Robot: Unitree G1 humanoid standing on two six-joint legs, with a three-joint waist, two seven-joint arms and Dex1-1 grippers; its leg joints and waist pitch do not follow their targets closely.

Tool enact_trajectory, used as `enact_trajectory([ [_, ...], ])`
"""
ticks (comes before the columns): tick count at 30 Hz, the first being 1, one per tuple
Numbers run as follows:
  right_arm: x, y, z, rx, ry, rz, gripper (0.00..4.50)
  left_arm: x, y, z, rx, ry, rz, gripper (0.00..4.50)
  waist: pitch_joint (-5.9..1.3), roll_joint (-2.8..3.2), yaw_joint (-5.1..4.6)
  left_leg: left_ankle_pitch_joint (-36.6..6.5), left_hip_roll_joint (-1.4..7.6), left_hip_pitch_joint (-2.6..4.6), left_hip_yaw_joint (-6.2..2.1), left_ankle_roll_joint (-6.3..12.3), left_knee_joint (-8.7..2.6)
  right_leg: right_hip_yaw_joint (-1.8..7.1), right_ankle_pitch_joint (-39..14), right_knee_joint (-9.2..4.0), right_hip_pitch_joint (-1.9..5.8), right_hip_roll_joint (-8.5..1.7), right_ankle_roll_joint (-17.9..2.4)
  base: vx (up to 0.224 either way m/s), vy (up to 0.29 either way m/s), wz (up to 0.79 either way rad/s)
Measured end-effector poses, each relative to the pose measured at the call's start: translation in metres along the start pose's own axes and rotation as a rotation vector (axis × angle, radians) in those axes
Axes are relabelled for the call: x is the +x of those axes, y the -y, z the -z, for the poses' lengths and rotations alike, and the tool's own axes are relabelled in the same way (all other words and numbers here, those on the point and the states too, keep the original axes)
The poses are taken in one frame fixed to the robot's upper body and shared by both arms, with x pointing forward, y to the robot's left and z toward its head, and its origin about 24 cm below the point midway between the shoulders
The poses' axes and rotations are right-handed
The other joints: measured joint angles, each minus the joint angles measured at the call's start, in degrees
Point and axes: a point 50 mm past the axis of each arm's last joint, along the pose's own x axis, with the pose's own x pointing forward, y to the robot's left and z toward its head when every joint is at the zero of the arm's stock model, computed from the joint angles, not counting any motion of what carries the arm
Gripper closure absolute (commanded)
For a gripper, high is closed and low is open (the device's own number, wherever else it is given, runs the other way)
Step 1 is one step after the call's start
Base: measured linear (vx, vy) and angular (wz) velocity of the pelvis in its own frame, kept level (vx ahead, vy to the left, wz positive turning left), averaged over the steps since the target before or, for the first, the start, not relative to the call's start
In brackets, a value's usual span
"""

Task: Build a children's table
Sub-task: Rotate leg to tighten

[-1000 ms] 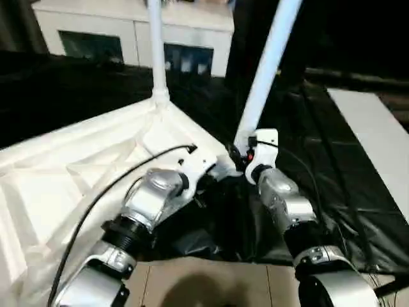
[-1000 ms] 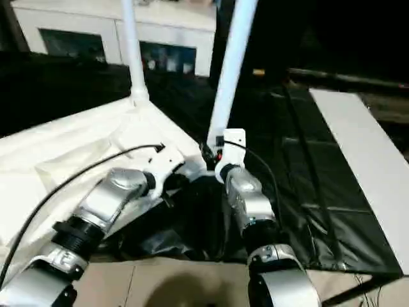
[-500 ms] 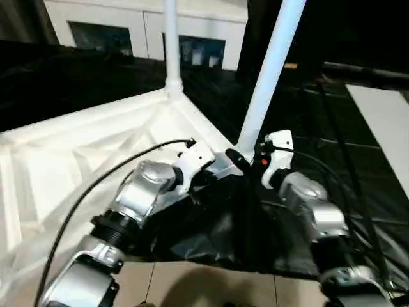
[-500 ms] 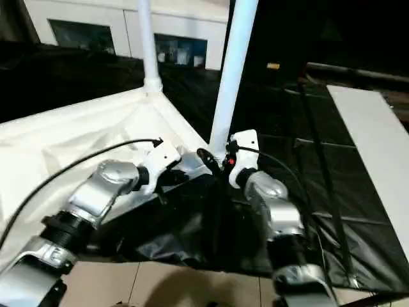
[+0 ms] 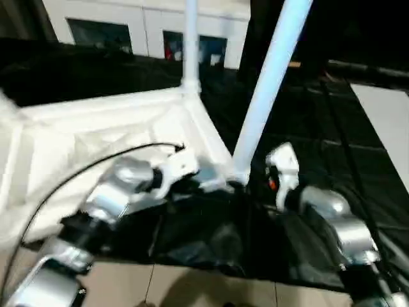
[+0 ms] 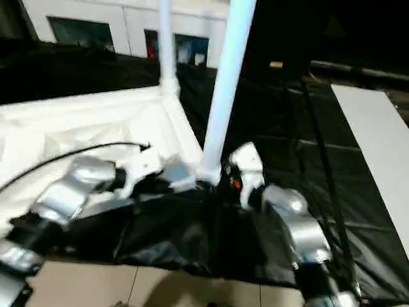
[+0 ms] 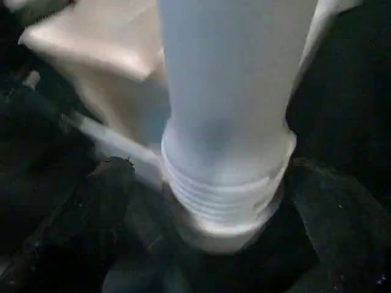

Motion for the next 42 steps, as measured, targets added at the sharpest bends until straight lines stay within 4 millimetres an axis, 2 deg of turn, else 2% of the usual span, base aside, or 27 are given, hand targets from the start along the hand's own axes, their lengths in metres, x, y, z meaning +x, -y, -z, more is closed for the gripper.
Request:
enact_trajectory([
  [3, -0.007, 0.000, -0.002, -0.016, -0.004, -0.044, 0.25, -0.005, 0.005, 0.003, 0.014, 0.000, 0.051, 4.50, 0.03, 0.10, 0.43, 0.00, 0.00, 0.04, 0.00, -0.01, 0.20, 0.01, 0.06, 0.08, 0.00, -0.02, -0.07, 0.000, 0.000, 0.00],
  [8, -0.013, -0.005, -0.010, -0.073, -0.013, -0.138, 0.25, -0.015, 0.009, 0.009, 0.025, -0.018, 0.100, 4.50, 0.03, 0.09, 0.35, 0.01, 0.02, 0.08, -0.01, -0.04, 0.32, 0.04, 0.05, 0.35, 0.02, -0.02, -0.07, 0.000, 0.000, 0.00],
  [14, -0.011, -0.012, -0.008, -0.085, -0.029, -0.220, 0.25, -0.017, 0.010, 0.010, 0.035, -0.024, 0.120, 4.50, 0.03, 0.09, 0.44, 0.02, 0.03, 0.06, -0.04, -0.05, 0.56, 0.05, 0.04, 0.63, 0.01, -0.03, -0.05, 0.000, 0.000, 0.00],
  [26, 0.000, -0.015, -0.013, -0.113, 0.009, -0.253, 0.25, -0.013, 0.012, 0.009, 0.038, -0.015, 0.127, 4.50, 0.01, 0.09, 0.51, 0.03, 0.02, 0.05, -0.08, -0.05, 0.83, 0.06, 0.05, 0.90, 0.02, -0.09, -0.06, 0.000, 0.000, 0.00],
  [34, 0.003, -0.013, -0.009, -0.100, 0.012, -0.249, 0.82, -0.011, 0.012, 0.008, 0.047, -0.015, 0.119, 4.50, 0.01, 0.08, 0.65, 0.03, 0.01, 0.04, -0.08, -0.05, 1.00, 0.05, 0.05, 1.06, 0.03, -0.14, -0.07, 0.000, 0.000, 0.00],
  [35, 0.003, -0.013, -0.009, -0.103, 0.011, -0.248, 1.02, -0.011, 0.012, 0.008, 0.049, -0.015, 0.119, 4.50, 0.01, 0.07, 0.66, 0.03, 0.01, 0.03, -0.08, -0.05, 1.02, 0.05, 0.05, 1.08, 0.03, -0.14, -0.07, 0.000, 0.000, 0.00],
  [42, 0.002, -0.011, -0.008, -0.113, 0.011, -0.243, 1.44, -0.011, 0.013, 0.009, 0.054, -0.014, 0.121, 4.50, 0.00, 0.07, 0.67, 0.03, 0.01, 0.04, -0.08, -0.05, 1.18, 0.05, 0.05, 1.25, 0.03, -0.18, -0.07, 0.000, 0.000, 0.00],
])
